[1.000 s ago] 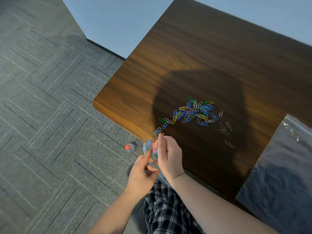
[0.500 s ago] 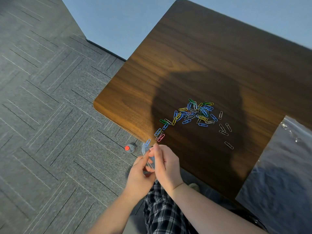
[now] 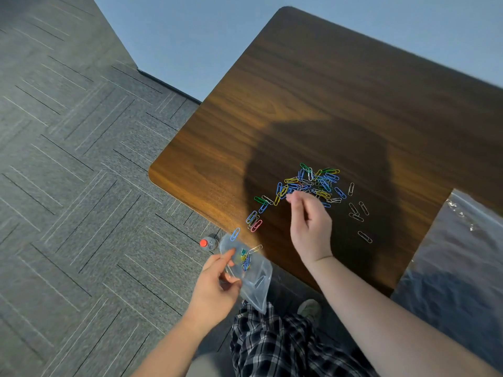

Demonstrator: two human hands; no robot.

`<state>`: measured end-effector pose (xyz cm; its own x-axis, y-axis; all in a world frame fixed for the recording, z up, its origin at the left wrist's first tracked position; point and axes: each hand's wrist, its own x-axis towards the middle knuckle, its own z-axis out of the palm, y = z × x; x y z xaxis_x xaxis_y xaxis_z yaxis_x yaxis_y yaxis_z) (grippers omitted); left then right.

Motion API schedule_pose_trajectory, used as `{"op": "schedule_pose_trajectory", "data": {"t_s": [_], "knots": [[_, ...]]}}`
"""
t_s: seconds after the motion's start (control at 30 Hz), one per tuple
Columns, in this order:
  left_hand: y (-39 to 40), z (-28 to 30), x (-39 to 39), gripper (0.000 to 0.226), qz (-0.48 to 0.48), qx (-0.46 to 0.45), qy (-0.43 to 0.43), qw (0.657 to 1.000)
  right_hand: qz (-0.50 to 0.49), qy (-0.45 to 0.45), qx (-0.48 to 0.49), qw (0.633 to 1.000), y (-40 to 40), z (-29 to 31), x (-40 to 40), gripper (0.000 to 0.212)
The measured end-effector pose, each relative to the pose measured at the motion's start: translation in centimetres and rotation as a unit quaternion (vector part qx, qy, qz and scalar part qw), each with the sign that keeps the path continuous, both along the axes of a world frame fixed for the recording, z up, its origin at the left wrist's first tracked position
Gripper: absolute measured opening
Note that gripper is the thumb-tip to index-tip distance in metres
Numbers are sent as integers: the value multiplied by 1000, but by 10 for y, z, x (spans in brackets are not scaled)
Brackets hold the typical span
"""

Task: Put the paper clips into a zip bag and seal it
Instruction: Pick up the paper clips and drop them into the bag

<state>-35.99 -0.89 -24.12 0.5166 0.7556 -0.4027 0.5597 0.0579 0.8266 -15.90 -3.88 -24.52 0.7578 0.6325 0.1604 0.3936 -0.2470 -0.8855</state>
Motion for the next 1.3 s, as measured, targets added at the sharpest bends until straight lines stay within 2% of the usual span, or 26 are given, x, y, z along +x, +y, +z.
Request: {"op": "schedule_pose_trajectory", "data": {"t_s": [0.2, 0.3, 0.4, 0.57, 0.63, 0.67, 0.73, 0.8, 0.87, 0.93, 1.03, 1.1, 1.17, 1.27, 1.3], "knots": [[2, -1, -3, 57, -16, 10, 15, 1000, 10, -64, 4, 998, 2, -4, 16, 31], [1, -1, -1, 56, -16, 12, 17, 1000, 84, -128, -2, 988, -5, -4, 3, 22], [3, 4, 1, 55, -21, 21, 19, 999, 172, -183, -28, 968, -16, -2, -9, 23], [4, 7, 3, 55, -22, 32, 22, 999, 364, -253, -30, 896, -44, 4, -24, 20], [4, 8, 4, 54, -25, 28, 23, 999, 469, -250, -66, 845, -56, 7, -31, 14], [4, 8, 4, 54, -28, 25, 23, 999, 511, -246, -115, 816, -61, 9, -35, 12], [4, 10, 5, 55, -38, 21, 23, 999, 553, -231, -254, 759, -70, 13, -39, 47], [4, 12, 5, 55, -42, 15, 24, 999, 538, -251, -377, 710, -74, 12, -45, 54], [5, 14, 6, 55, -42, 5, 26, 999, 492, -237, -461, 700, -72, 23, -50, 41], [7, 15, 6, 54, -43, 2, 29, 999, 425, -227, -507, 715, -72, 26, -53, 33], [11, 13, 7, 53, -39, 12, 40, 998, 424, -218, -564, 674, -79, 22, -56, 51], [12, 10, 6, 54, -40, 14, 59, 997, 424, -201, -592, 655, -78, 26, -58, 47], [12, 8, 7, 56, -47, 10, 69, 997, 401, -158, -591, 682, -80, 26, -57, 47], [11, 12, 10, 58, -57, 14, 61, 996, 356, -223, -572, 705, -86, 29, -53, 53], [10, 13, 11, 58, -60, 19, 55, 996, 363, -209, -568, 708, -88, 29, -53, 55]]}}
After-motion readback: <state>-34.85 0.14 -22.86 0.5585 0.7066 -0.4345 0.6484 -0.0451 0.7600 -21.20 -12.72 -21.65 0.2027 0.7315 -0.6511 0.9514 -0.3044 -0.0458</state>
